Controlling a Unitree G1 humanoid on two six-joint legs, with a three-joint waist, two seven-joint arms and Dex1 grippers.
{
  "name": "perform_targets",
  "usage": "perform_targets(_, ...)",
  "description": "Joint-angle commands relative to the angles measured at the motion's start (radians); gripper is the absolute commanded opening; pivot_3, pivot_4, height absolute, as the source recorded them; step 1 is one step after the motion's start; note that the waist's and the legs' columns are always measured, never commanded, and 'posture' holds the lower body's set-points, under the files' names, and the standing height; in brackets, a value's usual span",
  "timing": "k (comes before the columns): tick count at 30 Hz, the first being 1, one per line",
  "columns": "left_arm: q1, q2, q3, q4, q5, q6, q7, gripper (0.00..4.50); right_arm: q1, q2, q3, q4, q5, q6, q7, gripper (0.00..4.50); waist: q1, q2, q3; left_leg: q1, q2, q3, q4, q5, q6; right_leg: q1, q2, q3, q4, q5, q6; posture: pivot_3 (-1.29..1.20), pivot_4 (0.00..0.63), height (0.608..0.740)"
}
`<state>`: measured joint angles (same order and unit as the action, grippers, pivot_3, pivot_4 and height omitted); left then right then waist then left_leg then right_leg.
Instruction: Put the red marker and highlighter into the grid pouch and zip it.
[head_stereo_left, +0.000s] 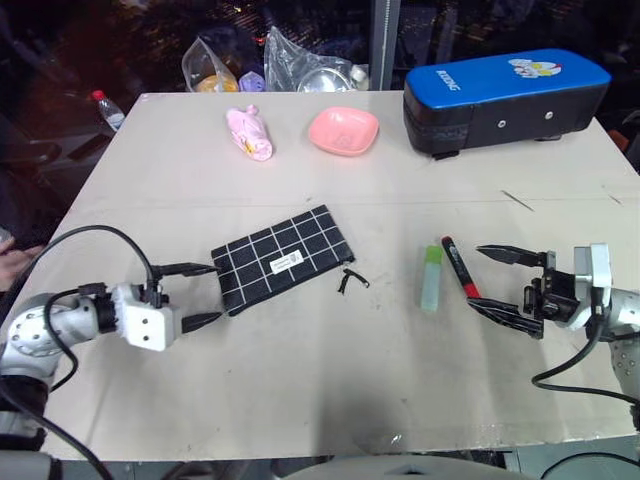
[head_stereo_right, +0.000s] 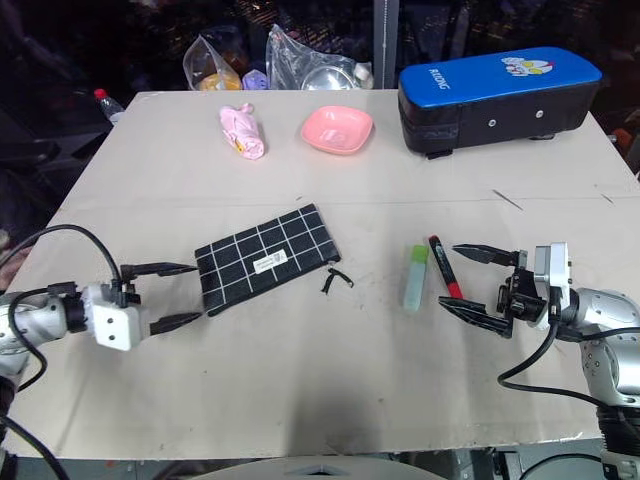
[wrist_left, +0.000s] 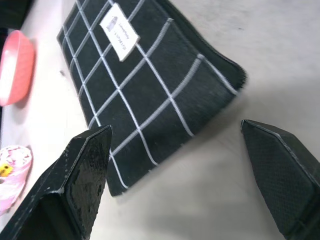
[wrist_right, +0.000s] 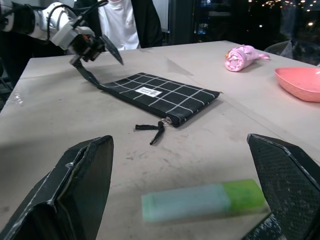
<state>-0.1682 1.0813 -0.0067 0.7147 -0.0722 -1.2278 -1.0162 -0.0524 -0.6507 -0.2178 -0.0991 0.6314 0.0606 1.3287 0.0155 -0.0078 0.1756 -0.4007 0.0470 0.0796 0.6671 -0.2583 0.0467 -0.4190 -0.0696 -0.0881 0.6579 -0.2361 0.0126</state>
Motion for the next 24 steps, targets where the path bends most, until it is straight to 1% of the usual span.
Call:
perform_targets(1,0.046,0.027,-0.006,-0.050,-0.064,-0.018,0.007,4.20,-0.010,0.002,-0.013,-0.010,0.013,-0.016,0.003,4.33,-0.002,0.000,0.000,0.000,0.000,0.000,0.000,0.000,0.000,0.000,0.000,0.000,0.000,0.000,0.000,0.00,0.150,0.740)
perform_targets(4,0.084,0.040,-0.020,-0.086,-0.046,-0.055,0.010,4.20,-0.014,0.002,-0.010,-0.005,0.011,-0.019,0.005,4.33,-0.002,0.000,0.000,0.000,0.000,0.001,0.000,0.000,0.000,0.000,0.000,0.001,0.000,0.000,0.000,0.00,0.150,0.740)
perform_targets(5,0.091,0.032,-0.011,-0.092,-0.020,-0.069,0.027,4.20,-0.018,0.002,-0.009,-0.004,0.011,-0.018,0.004,4.33,-0.001,0.000,0.000,0.000,0.000,0.001,0.000,0.000,0.000,0.000,0.000,0.001,0.000,0.000,0.000,0.00,0.150,0.740)
perform_targets(7,0.073,-0.014,0.033,-0.099,0.088,-0.115,0.086,4.20,-0.027,0.002,-0.006,-0.001,0.009,-0.017,0.004,4.33,-0.001,0.000,0.000,0.001,0.000,0.001,0.000,0.000,0.000,0.000,0.000,0.001,0.000,0.000,0.000,0.00,0.150,0.740)
perform_targets(10,0.027,-0.087,0.090,-0.102,0.223,-0.112,0.190,4.20,-0.028,-0.001,-0.007,-0.007,0.011,-0.012,0.003,4.33,0.008,0.001,0.000,0.001,0.000,0.002,0.001,0.000,0.000,0.000,0.000,0.001,0.000,0.000,0.000,0.00,0.150,0.740)
perform_targets(13,0.037,-0.102,0.112,-0.111,0.313,-0.110,0.257,4.20,-0.024,-0.007,-0.015,-0.013,0.014,-0.008,-0.001,4.33,0.010,0.000,0.000,0.001,0.000,0.002,0.002,0.000,0.000,0.001,0.000,0.001,0.000,0.000,0.001,0.00,0.150,0.740)
perform_targets(17,0.071,-0.090,0.156,-0.126,0.417,-0.082,0.359,4.20,-0.016,-0.010,-0.019,-0.016,0.015,-0.008,-0.001,4.33,0.009,0.001,-0.001,0.002,0.000,0.002,0.001,0.000,0.000,0.001,0.000,0.001,0.001,0.000,0.001,0.00,0.150,0.740)
perform_targets(21,0.125,-0.069,0.190,-0.163,0.452,-0.047,0.444,4.20,-0.009,-0.005,-0.014,-0.025,0.013,-0.007,-0.008,4.33,0.004,0.001,-0.001,0.002,0.001,0.002,0.001,0.000,0.000,0.001,0.000,0.001,0.002,0.000,0.001,0.00,0.150,0.740)
perform_targets(23,0.163,-0.050,0.199,-0.177,0.436,-0.033,0.469,4.20,-0.007,-0.005,-0.014,-0.028,0.014,-0.006,-0.009,4.33,-0.001,0.001,0.000,0.002,0.003,0.003,0.001,0.000,0.000,0.001,0.000,0.001,0.003,0.000,0.001,0.00,0.150,0.740)
perform_targets(24,0.199,-0.037,0.204,-0.186,0.404,-0.026,0.475,4.20,-0.005,-0.005,-0.015,-0.028,0.014,-0.006,-0.009,4.33,-0.002,0.001,-0.001,0.002,0.004,0.003,0.001,0.000,0.000,0.001,0.000,0.001,0.003,0.000,0.001,0.00,0.150,0.740)
